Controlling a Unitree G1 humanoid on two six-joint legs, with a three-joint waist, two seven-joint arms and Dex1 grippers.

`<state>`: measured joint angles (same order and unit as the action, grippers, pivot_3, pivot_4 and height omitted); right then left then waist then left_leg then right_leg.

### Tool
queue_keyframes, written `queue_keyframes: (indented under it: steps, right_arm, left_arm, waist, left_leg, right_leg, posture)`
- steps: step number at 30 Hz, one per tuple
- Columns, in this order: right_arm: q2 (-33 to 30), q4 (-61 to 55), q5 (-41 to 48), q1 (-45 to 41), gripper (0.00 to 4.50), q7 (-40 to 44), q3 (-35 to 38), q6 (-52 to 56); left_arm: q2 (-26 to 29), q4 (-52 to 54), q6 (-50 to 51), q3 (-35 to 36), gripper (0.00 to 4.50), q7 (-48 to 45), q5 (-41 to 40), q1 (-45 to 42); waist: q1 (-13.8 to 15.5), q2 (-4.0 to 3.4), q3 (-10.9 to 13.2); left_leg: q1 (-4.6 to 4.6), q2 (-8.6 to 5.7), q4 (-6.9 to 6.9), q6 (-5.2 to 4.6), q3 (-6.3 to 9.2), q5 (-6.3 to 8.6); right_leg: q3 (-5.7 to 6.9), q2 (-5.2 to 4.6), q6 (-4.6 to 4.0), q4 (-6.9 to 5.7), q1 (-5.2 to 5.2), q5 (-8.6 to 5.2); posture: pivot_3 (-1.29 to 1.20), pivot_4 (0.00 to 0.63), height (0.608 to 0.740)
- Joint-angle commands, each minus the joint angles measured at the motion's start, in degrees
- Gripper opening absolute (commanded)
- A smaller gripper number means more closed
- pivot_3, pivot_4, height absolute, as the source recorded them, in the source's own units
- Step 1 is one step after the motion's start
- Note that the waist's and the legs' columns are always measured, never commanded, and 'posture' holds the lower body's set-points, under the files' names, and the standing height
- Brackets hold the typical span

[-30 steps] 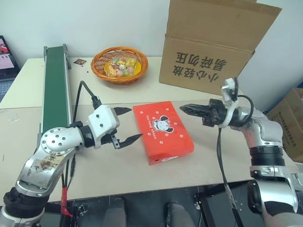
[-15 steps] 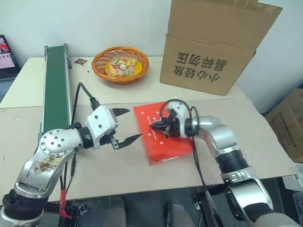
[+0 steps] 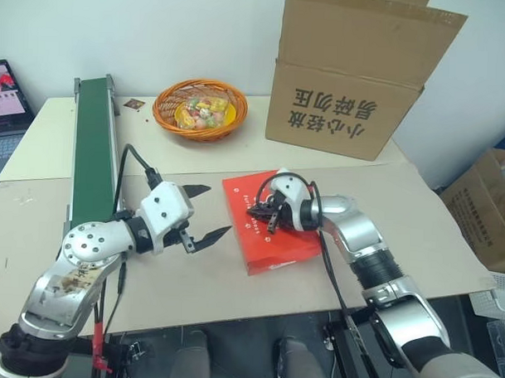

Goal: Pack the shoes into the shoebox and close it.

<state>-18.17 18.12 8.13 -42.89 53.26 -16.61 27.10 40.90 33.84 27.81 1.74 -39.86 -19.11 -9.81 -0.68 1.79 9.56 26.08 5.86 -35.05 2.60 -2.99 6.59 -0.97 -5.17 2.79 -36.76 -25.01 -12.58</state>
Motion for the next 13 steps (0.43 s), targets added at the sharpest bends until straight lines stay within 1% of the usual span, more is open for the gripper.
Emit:
queue_keyframes:
  steps: [1, 4, 7, 11, 13]
  right_arm:
    - [-1.8, -4.0, 2.9, 0.5, 0.02, 0.4, 3.6, 5.7]
    - [-4.5, -10.2, 8.2, 0.4, 0.02, 2.3, 8.1, 11.5]
    - [-6.7, -14.7, 14.4, 0.3, 0.02, 3.3, 13.5, 16.8]
    - [-9.3, -15.2, 20.2, 0.2, 0.02, 1.2, 22.4, 20.7]
    - [-10.7, -14.8, 19.8, 1.3, 0.02, -0.4, 23.5, 20.9]
  left_arm:
    - [-0.4, 2.1, 0.1, 1.6, 4.50, 1.4, -0.1, 0.2]
    - [-0.5, 1.7, -0.1, 1.7, 4.50, 1.7, 0.1, 0.3]
    - [-1.2, 1.6, 1.1, 2.5, 4.50, 2.0, -1.7, 0.1]
    - [-1.8, 1.2, 2.2, 3.1, 4.50, 2.4, -2.9, 0.3]
    - [-2.0, 0.9, 2.6, 3.2, 4.50, 2.5, -3.2, 0.5]
  waist:
    - [0.1, 0.00, 0.0]
    - [0.2, 0.00, 0.0]
    - [0.3, 0.00, 0.0]
    - [0.3, 0.00, 0.0]
    - [0.3, 0.00, 0.0]
  left_leg:
    - [0.02, 0.00, 0.00, 0.00, 0.00, 0.00]
    - [0.12, -0.01, -0.01, -0.01, 0.00, 0.00]
    - [0.22, 0.00, -0.02, -0.01, 0.00, -0.01]
    - [0.21, 0.00, -0.01, -0.01, 0.01, -0.01]
    - [0.21, 0.00, -0.02, -0.01, 0.01, 0.00]
  right_leg:
    - [0.00, 0.00, 0.00, 0.00, -0.02, 0.00]
    - [0.00, 0.00, 0.00, 0.00, -0.08, 0.00]
    - [0.00, 0.00, -0.01, 0.00, -0.18, 0.01]
    - [0.00, 0.01, -0.01, 0.00, -0.17, 0.00]
    - [0.00, 0.00, 0.00, 0.02, -0.16, 0.01]
  posture:
    - [0.00, 0.150, 0.720]
    - [0.00, 0.150, 0.720]
    - [0.00, 0.150, 0.720]
    - [0.00, 0.150, 0.720]
    - [0.00, 0.150, 0.720]
